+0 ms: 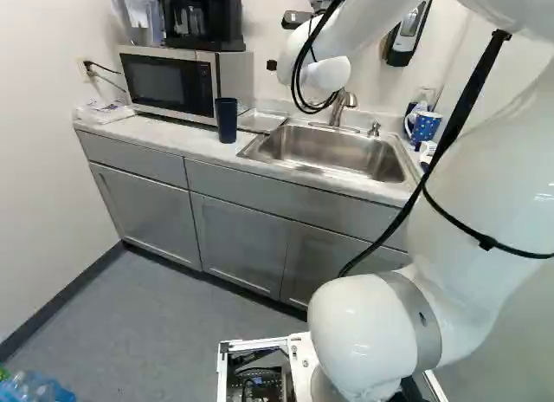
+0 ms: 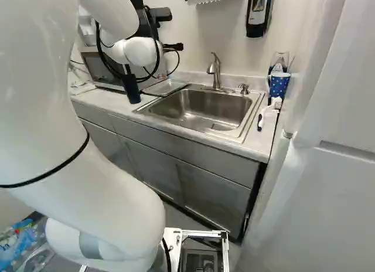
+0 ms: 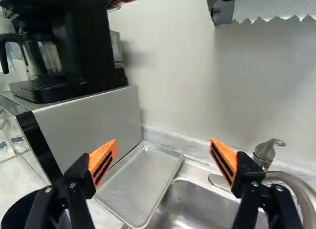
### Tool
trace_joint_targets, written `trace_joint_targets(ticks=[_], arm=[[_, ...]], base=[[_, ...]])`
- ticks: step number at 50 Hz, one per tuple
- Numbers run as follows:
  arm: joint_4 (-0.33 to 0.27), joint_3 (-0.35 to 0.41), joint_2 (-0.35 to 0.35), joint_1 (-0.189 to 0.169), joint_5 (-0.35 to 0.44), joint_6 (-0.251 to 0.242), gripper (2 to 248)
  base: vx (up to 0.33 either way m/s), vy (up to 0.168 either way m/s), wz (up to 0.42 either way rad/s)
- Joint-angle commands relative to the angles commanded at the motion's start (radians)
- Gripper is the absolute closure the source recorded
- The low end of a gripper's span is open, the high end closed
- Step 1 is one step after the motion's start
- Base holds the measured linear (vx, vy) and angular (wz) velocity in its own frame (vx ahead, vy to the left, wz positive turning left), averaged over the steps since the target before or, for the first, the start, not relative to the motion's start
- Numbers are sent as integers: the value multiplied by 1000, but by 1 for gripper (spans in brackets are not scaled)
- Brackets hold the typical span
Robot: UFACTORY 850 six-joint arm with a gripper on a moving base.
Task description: Rinse the cup and place it in the tray
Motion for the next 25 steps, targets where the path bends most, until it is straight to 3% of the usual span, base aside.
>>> trace_joint_targets(ticks=[25], arm=[[0,-73,-73,-19,-13,0,3]], base=[[0,0,0]])
